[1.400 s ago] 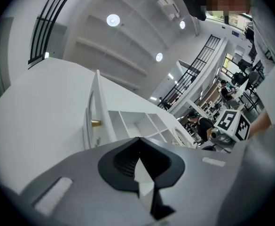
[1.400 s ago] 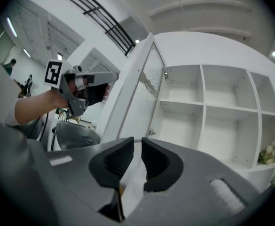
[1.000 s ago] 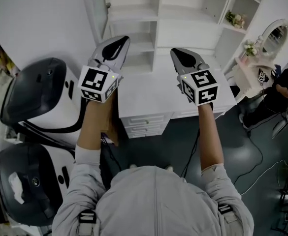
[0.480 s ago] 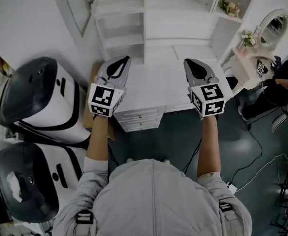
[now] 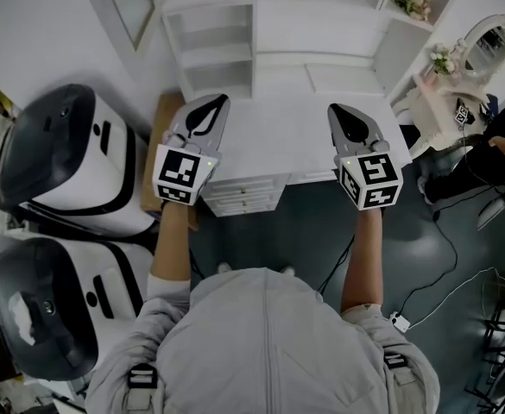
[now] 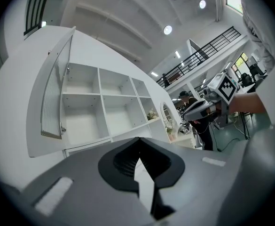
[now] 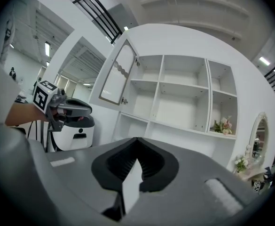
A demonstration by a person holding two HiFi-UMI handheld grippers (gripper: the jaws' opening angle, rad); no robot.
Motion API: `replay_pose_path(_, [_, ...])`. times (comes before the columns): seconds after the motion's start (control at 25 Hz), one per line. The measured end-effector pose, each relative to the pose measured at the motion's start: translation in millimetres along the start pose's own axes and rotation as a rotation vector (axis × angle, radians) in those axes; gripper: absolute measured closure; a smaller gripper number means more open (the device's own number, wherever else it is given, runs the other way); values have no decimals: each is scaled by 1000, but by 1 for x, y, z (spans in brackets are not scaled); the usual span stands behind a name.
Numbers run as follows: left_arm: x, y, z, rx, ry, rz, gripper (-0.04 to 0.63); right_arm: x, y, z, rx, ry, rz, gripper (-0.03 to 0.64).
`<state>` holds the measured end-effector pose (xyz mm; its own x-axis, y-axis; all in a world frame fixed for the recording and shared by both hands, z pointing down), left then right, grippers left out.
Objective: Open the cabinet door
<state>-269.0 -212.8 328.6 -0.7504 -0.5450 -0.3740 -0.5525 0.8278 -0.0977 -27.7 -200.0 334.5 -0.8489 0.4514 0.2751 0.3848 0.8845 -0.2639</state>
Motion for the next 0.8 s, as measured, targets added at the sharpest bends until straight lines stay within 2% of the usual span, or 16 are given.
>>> replay_pose_path(0.8, [-11,3,0,-11,-3,-54,578,16,4,-4,15,-20,-5,617])
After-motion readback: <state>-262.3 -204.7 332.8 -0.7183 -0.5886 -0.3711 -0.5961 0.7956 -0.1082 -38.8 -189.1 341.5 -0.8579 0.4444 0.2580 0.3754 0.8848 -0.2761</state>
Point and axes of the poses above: the fingertips, and each gripper's own axes: y backward along the fingers, x to its left, z out of its top, the point moved 5 cm from there along y, backward along the fingers, and after that the axes turned 12 degrees about x, right-handed, at the moved point
